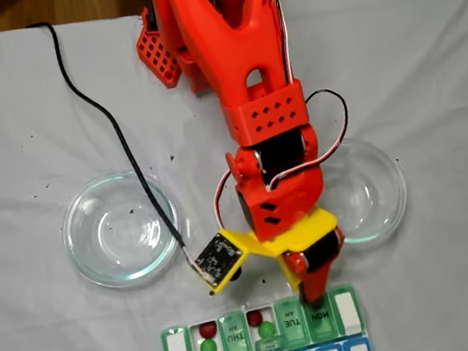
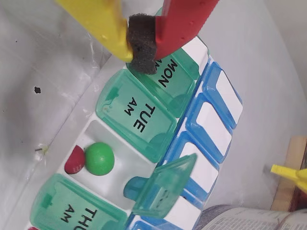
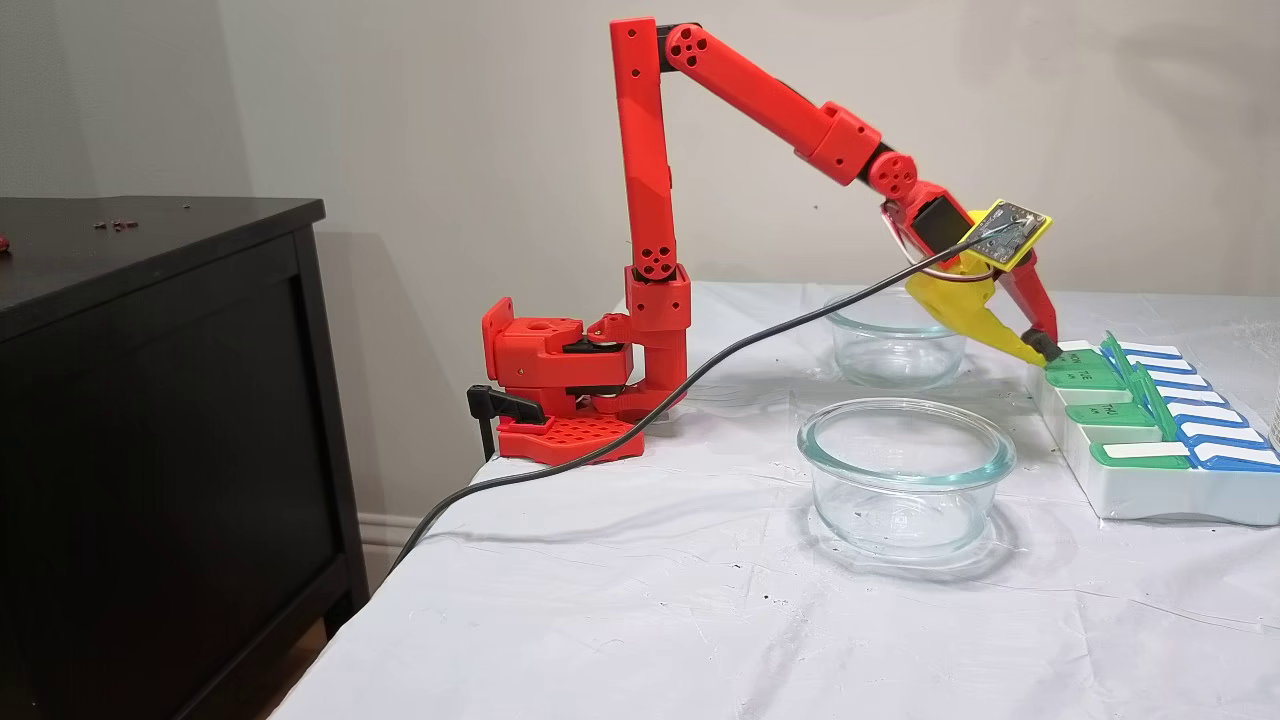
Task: Sort medicines into box.
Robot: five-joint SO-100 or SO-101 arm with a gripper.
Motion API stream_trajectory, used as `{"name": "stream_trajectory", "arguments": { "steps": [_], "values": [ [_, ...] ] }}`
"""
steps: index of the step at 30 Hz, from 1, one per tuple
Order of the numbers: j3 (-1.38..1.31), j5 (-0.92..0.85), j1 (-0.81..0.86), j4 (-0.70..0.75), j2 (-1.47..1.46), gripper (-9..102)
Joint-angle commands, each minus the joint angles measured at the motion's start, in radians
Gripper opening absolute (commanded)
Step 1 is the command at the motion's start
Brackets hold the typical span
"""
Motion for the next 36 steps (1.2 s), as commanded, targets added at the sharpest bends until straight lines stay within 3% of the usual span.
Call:
{"name": "stream_trajectory", "arguments": {
  "steps": [1,8,18,25,36],
  "values": [
    [-0.015,-0.153,-0.026,-0.057,-0.015,0],
    [-0.015,-0.345,-0.026,-0.077,-0.055,0],
    [-0.055,-0.023,0.067,-0.009,0.215,0],
    [-0.006,0.160,0.158,-0.084,0.396,0],
    [-0.103,0.268,0.239,-0.215,0.198,0]
  ]
}}
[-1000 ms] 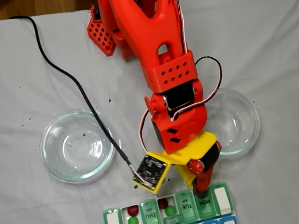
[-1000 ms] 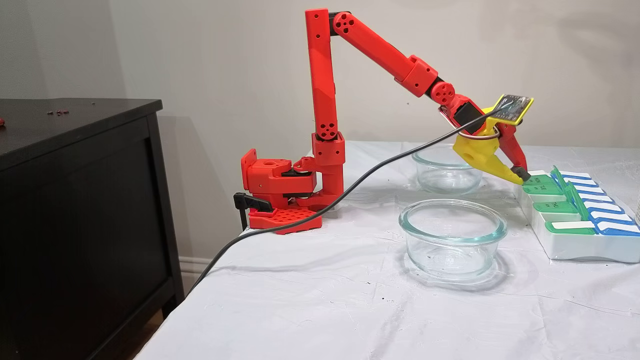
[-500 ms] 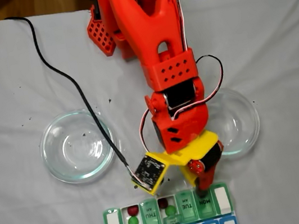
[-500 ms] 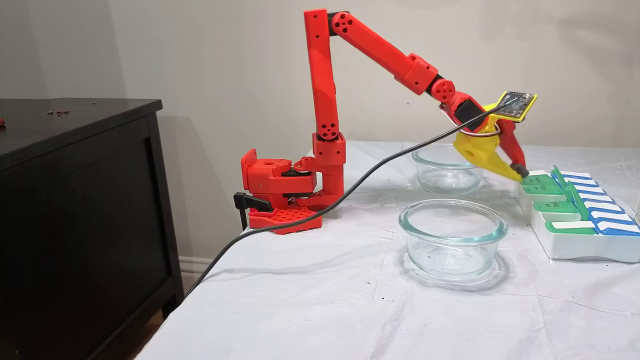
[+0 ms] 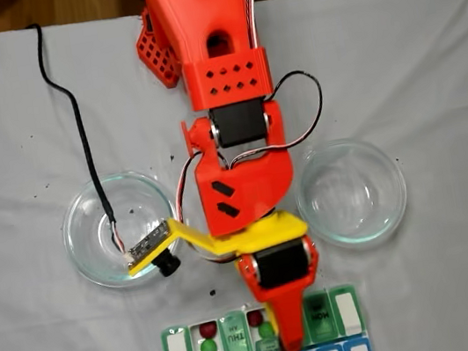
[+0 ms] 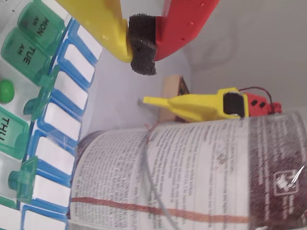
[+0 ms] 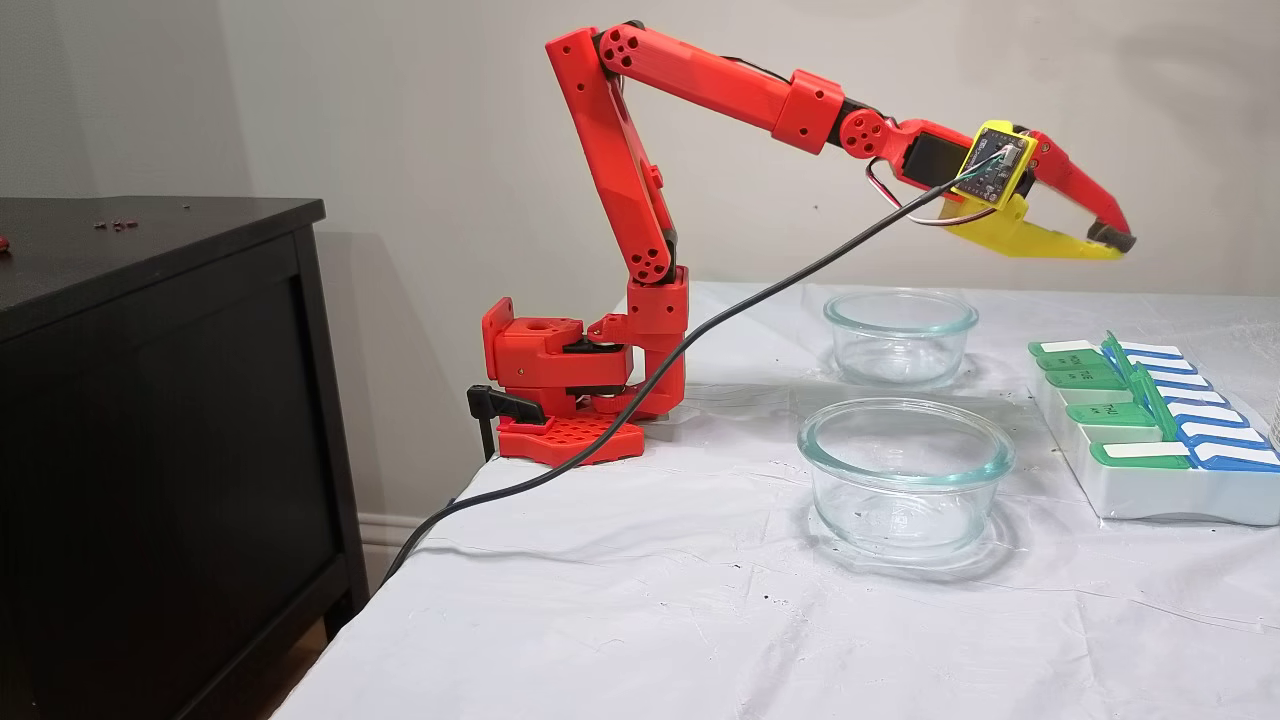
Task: Sort medicines into box.
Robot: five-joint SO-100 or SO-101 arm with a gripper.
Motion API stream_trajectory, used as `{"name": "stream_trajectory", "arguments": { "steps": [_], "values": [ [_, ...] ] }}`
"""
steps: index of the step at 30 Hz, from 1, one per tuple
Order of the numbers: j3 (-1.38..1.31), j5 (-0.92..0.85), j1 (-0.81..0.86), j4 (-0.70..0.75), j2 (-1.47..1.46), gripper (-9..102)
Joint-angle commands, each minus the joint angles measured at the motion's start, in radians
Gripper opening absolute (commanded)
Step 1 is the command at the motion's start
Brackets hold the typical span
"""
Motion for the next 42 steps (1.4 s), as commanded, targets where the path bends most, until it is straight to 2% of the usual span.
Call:
{"name": "stream_trajectory", "arguments": {
  "steps": [1,8,17,29,42],
  "values": [
    [-0.121,0.018,0.021,-0.040,-0.060,0],
    [-0.190,0.029,0.035,-0.061,-0.192,0],
    [-0.158,-0.015,-0.003,-0.002,-0.189,0],
    [-0.272,0.107,0.029,0.285,-0.259,0],
    [-0.311,0.087,-0.008,0.502,-0.351,0]
  ]
}}
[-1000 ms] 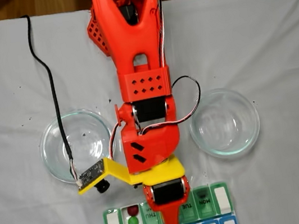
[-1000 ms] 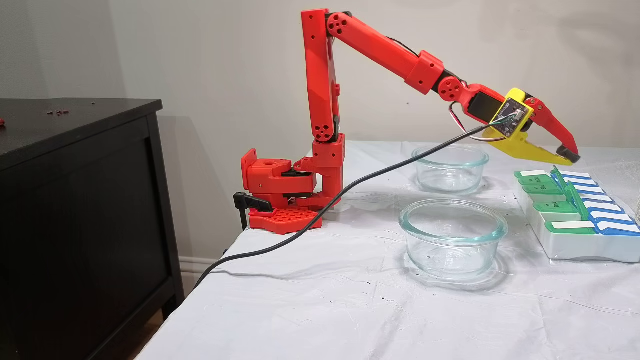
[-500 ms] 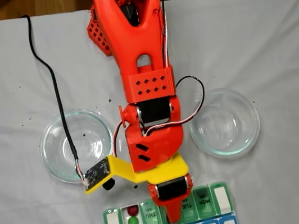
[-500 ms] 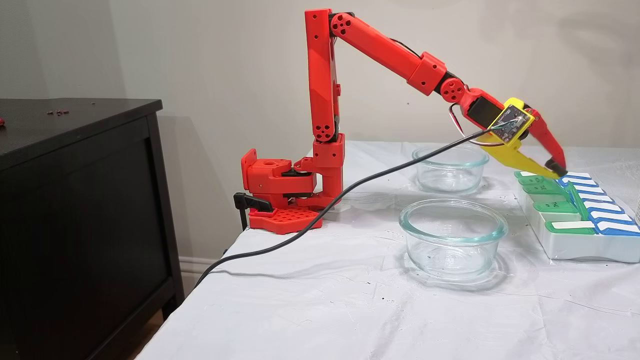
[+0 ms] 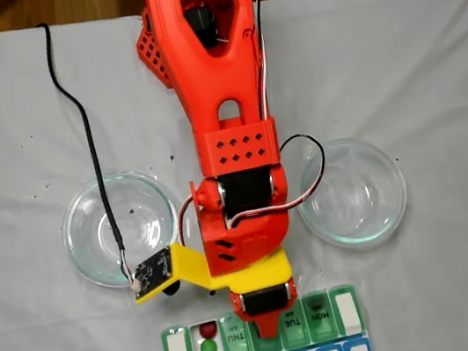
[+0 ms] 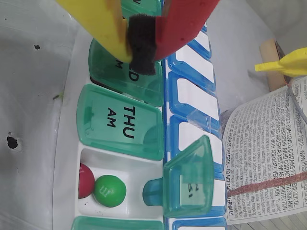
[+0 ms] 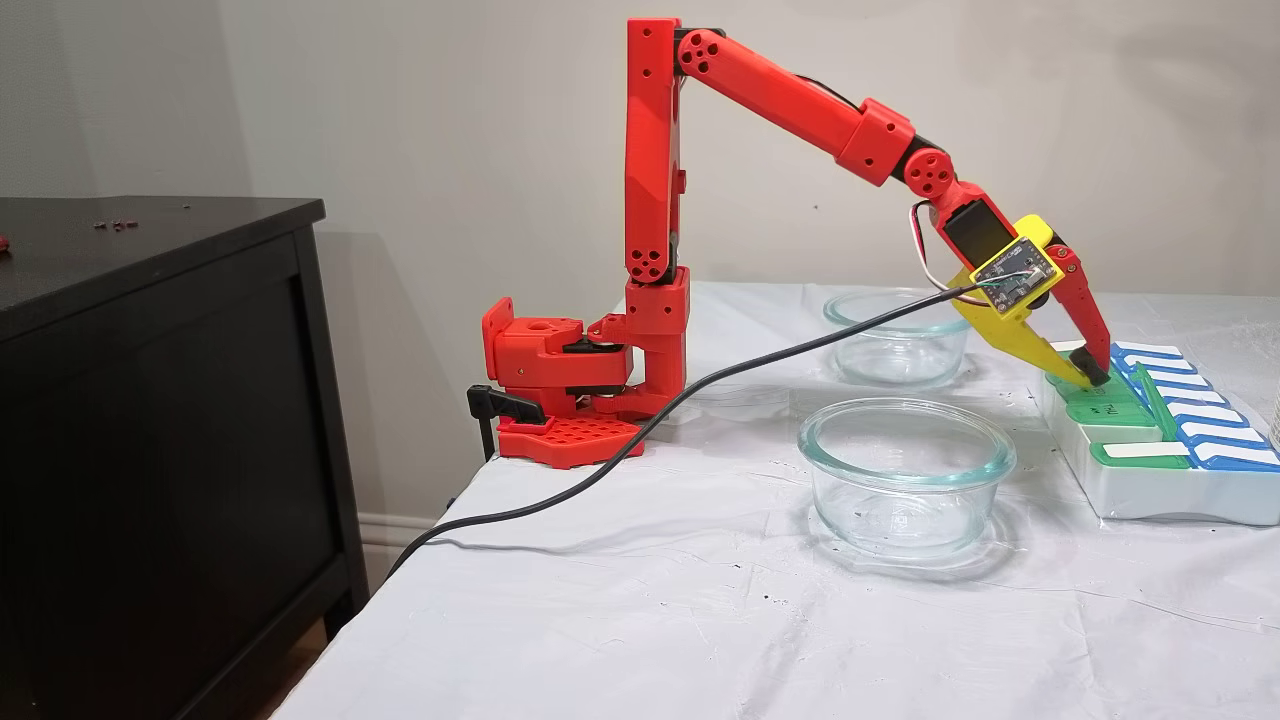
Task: Sort medicines into box.
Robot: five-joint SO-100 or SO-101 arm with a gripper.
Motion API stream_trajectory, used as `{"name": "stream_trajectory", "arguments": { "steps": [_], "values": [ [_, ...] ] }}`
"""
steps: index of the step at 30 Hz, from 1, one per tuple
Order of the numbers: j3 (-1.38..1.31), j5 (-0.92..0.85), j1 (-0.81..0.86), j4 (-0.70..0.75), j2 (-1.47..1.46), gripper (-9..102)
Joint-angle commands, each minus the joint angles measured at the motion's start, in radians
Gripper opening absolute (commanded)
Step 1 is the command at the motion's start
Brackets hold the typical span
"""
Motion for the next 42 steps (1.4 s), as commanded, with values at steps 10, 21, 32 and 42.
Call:
{"name": "stream_trajectory", "arguments": {
  "steps": [10,21,32,42],
  "values": [
    [-0.060,-0.014,-0.009,0.097,-0.031,0],
    [0.071,-0.107,0.052,-0.252,0.227,0],
    [0.077,-0.167,0.173,-0.471,0.256,0],
    [0.029,-0.224,0.198,-0.440,0.137,0]
  ]
}}
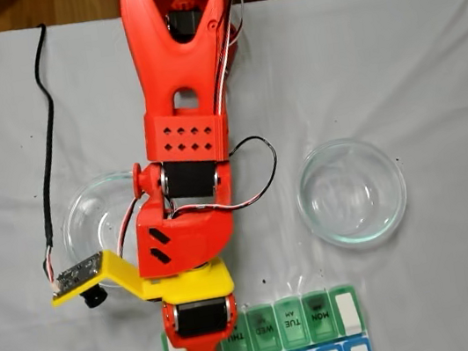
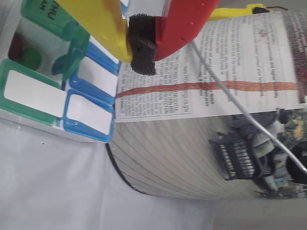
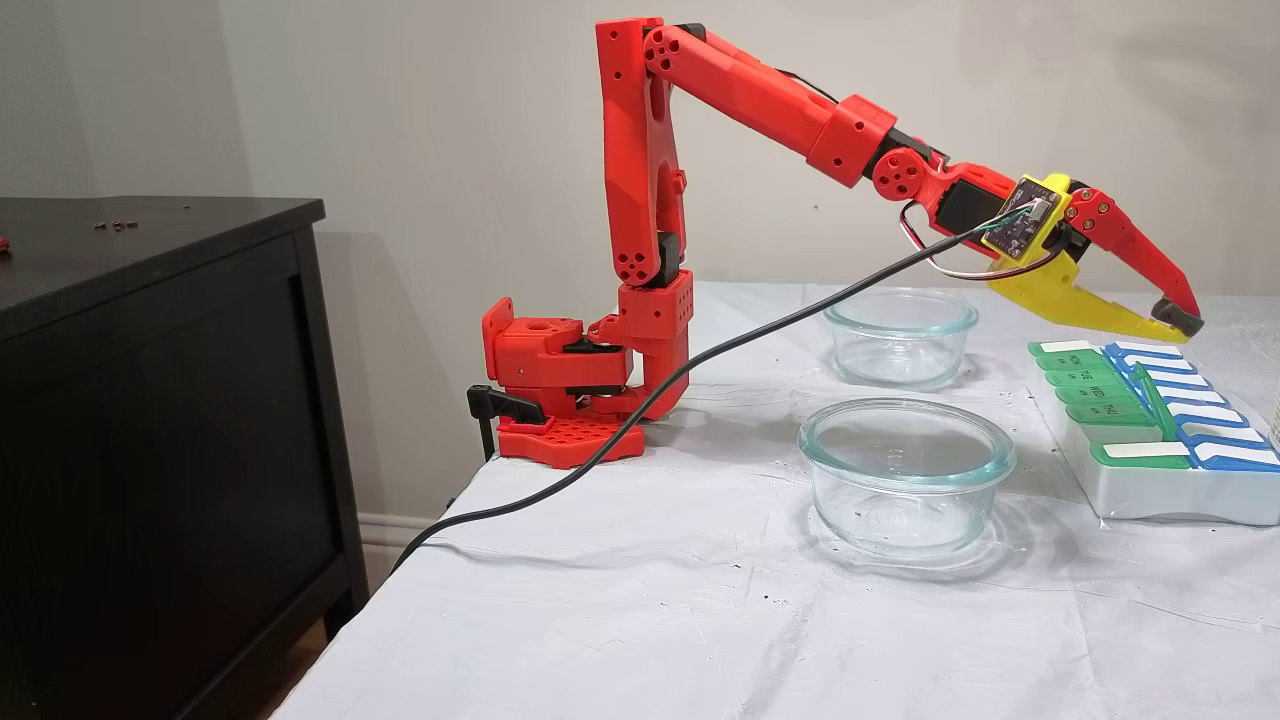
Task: Sort medicines into box.
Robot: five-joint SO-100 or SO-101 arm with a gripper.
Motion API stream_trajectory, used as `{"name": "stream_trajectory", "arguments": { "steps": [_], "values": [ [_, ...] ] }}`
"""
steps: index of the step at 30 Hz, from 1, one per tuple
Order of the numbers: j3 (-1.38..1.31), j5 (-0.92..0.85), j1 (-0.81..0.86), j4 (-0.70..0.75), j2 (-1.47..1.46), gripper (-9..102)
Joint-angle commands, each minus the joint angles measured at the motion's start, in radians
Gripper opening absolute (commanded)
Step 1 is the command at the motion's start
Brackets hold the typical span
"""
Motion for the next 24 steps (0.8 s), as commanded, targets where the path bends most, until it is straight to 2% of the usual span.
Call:
{"name": "stream_trajectory", "arguments": {
  "steps": [1,7,14,24],
  "values": [
    [-0.086,-0.029,-0.009,0.015,0.028,0],
    [-0.084,-0.064,-0.012,0.043,0.020,0],
    [-0.110,-0.107,-0.029,0.198,0.006,0],
    [-0.156,-0.094,-0.026,0.285,-0.084,0]
  ]
}}
